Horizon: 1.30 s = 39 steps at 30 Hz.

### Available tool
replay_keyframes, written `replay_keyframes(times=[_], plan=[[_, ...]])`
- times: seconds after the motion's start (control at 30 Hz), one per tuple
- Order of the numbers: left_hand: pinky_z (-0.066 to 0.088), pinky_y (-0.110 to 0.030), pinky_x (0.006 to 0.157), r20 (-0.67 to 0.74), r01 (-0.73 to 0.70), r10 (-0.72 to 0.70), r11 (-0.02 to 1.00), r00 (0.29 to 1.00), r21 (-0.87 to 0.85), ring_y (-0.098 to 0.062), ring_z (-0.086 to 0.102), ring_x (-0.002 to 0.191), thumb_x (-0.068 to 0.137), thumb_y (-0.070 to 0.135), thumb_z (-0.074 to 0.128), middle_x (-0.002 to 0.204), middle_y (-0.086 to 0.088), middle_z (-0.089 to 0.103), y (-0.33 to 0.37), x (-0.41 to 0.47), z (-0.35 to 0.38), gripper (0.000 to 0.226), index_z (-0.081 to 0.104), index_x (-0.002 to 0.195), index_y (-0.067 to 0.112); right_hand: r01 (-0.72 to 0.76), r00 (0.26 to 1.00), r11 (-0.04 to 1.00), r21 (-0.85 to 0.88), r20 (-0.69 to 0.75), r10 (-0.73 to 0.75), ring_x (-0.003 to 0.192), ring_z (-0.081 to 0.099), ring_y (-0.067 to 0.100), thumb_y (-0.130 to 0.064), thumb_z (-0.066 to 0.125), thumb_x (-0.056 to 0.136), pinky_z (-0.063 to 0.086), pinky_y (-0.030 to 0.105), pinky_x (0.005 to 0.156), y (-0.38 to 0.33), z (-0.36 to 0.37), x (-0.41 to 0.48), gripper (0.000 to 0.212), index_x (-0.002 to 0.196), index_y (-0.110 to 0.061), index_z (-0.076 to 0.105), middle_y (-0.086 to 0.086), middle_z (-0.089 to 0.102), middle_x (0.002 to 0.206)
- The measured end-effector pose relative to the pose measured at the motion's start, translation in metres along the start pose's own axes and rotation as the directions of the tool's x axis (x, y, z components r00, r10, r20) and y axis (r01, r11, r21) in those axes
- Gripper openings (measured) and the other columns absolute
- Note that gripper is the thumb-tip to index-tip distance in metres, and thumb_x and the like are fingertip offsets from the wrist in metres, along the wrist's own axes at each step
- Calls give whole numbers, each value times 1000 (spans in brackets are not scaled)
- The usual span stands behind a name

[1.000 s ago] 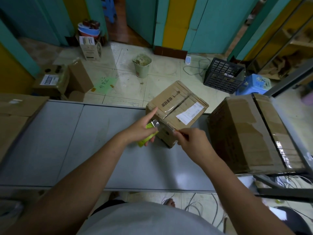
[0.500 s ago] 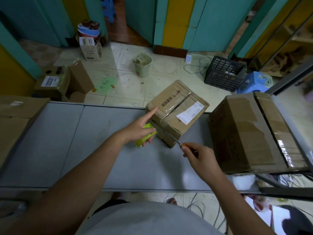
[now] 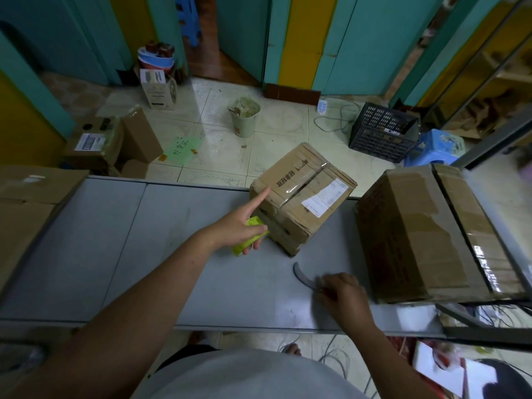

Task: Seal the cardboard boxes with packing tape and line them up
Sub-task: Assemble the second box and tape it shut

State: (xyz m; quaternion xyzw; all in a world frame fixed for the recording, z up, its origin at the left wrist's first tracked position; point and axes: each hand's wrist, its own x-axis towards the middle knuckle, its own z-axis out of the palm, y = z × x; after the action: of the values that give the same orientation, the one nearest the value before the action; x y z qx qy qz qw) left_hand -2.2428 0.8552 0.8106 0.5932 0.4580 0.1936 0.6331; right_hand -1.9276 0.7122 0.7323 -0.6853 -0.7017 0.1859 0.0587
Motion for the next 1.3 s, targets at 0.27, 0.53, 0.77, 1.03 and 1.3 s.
replay_keyframes(times=[0.27, 0.53, 0.77, 1.03, 1.3], plan=[[57, -37, 55, -5, 7, -7, 1000, 1000, -21, -33, 65, 64, 98, 21, 71, 80, -22, 74, -4, 3, -2, 97, 14, 146, 83, 283, 887, 954, 102, -406, -219, 109, 54, 13, -40, 67, 95, 44, 33, 92, -127, -108, 91, 26, 115, -25, 72, -7, 64, 114], [59, -40, 55, -18, -59, 61, 994, 998, 96, -25, 64, 55, 102, 18, 68, 77, -14, 75, -12, -4, -2, 97, 9, 154, 74, 273, 923, 960, -67, -263, -281, 103, 53, 26, -41, 67, 93, 42, 39, 87, -139, -77, 130, 31, 113, -18, 73, 1, 63, 107], [64, -47, 65, -71, -90, 104, 980, 992, 180, -27, 67, 57, 104, 22, 66, 82, -8, 78, -10, -16, -2, 97, 1, 153, 75, 279, 917, 958, -73, -277, -288, 103, 54, 29, -35, 73, 90, 38, 37, 82, -135, -70, 134, 30, 116, -19, 72, 3, 62, 107], [67, -47, 66, -115, -182, 203, 968, 972, 174, -19, 75, 68, 100, 31, 69, 78, -4, 78, 12, -36, -1, 103, -8, 154, 73, 336, 919, 936, 102, -252, -303, 116, 52, 19, -36, 70, 97, 45, 42, 98, -137, -92, 125, 32, 125, -20, 70, -2, 63, 121], [64, -51, 76, -73, -274, 298, 934, 952, 229, -23, 79, 79, 96, 22, 75, 119, -9, 77, 40, -44, 10, 110, -3, 156, 71, 358, 932, 843, 401, -104, -346, 108, 64, 20, -22, 64, 103, 52, 41, 97, -160, -116, 93, 30, 129, -6, 69, 9, 69, 116]])
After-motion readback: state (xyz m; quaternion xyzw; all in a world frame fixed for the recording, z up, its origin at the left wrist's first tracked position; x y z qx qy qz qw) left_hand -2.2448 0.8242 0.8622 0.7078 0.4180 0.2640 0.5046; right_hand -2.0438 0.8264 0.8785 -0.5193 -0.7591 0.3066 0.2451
